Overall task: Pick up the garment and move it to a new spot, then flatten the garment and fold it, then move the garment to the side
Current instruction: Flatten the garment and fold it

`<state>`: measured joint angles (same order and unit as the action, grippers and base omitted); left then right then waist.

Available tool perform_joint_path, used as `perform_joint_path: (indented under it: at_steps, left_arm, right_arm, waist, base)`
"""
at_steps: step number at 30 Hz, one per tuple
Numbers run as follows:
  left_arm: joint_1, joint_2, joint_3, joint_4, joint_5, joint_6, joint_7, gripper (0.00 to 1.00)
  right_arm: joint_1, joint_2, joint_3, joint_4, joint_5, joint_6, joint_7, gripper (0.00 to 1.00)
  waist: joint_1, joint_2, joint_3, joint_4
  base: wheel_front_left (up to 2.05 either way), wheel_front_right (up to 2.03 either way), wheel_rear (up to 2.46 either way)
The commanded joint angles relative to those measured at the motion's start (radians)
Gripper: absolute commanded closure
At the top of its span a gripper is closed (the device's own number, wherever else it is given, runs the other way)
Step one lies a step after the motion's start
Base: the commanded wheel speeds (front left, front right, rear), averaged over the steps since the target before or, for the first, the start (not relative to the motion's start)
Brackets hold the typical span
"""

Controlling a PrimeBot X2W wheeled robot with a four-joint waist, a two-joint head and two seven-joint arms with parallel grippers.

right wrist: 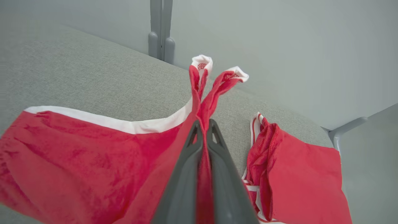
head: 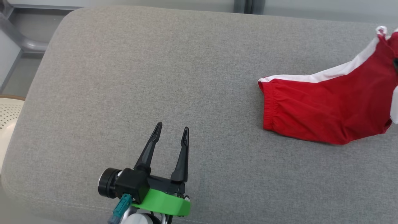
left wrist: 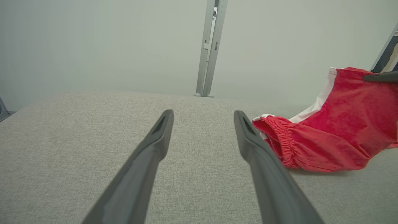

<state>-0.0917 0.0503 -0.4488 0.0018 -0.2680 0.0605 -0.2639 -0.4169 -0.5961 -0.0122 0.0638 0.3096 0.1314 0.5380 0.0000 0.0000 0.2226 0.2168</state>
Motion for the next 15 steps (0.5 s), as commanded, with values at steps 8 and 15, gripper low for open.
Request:
perform_joint_path:
  at_steps: [8, 15]
  left_arm:
    - [0.013, 0.001, 0.005, -0.003, -0.013, 0.007, 0.000, 0.00]
    - [-0.004, 0.001, -0.005, 0.000, -0.012, -0.002, 0.000, 0.00]
  right_arm:
    - [0.049, 0.142, 0.056, -0.129, -0.078, -0.001, 0.049, 1.00]
    - [0.021, 0.250, 0.112, -0.087, -0.095, -0.001, 0.020, 1.00]
  waist:
    - [0.0000, 0.0000, -0.010, 0.048]
    - [0.0000, 0.0000, 0.010, 0.072]
  base:
    - [0.00, 0.00, 0.00]
    - [0.00, 0.00, 0.00]
